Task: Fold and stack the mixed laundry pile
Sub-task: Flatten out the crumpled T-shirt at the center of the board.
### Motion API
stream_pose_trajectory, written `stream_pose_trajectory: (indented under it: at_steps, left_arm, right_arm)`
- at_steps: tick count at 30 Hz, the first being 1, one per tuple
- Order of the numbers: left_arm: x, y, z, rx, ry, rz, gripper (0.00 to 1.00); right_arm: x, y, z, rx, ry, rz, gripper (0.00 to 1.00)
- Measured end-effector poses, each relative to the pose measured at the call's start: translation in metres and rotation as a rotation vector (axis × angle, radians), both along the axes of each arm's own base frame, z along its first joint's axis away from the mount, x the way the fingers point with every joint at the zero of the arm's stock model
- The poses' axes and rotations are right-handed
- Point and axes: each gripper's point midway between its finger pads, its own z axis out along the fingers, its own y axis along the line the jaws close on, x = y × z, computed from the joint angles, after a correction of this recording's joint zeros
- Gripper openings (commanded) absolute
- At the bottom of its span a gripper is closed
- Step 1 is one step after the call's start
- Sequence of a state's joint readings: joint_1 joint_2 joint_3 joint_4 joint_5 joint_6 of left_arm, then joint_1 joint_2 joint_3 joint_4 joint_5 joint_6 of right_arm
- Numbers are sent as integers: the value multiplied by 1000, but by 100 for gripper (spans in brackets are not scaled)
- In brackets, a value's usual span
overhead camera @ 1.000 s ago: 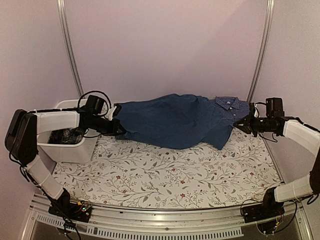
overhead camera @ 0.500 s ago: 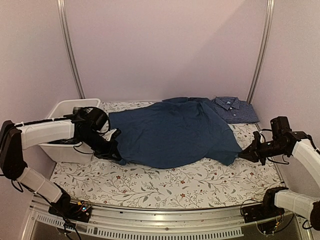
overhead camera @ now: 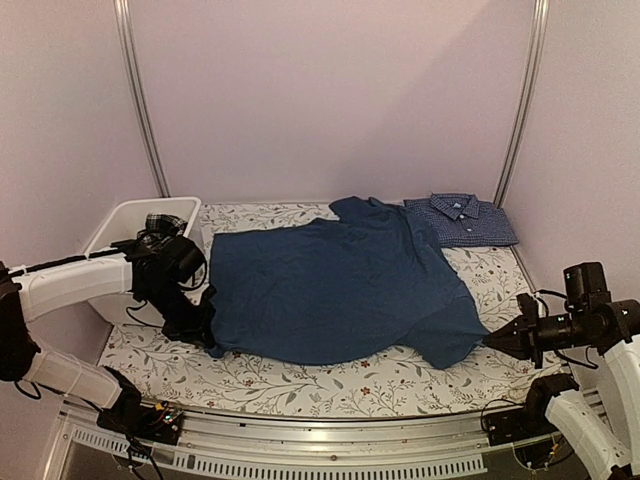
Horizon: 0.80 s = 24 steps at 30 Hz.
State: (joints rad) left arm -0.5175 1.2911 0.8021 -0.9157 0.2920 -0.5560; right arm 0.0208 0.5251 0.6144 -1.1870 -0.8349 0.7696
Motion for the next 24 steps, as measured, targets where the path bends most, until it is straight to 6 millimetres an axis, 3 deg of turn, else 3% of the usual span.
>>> stream_pose_trajectory:
  at_steps: [6,14,15,17,19,22,24]
  left_arm:
    - [-6,7,-1,36,26,17,0]
    - [-13,14,0,68,53,26,0]
    - [-14,15,1,68,53,27,6]
    - [-14,15,2,68,51,31,27]
    - [-13,16,2,72,49,33,41]
    - [-10,17,8,73,29,46,50]
    - [-4,15,17,61,-7,55,52]
  right_arm:
    - [-6,14,56,142,-152,29,0]
    - [-22,17,48,165,-86,61,3]
    - [-24,17,43,161,-74,67,11]
    - [-26,17,36,155,-53,79,37]
    - [-25,18,34,156,-49,95,59]
    - [-17,18,34,141,-63,126,73]
    - [-8,17,38,112,-91,142,74]
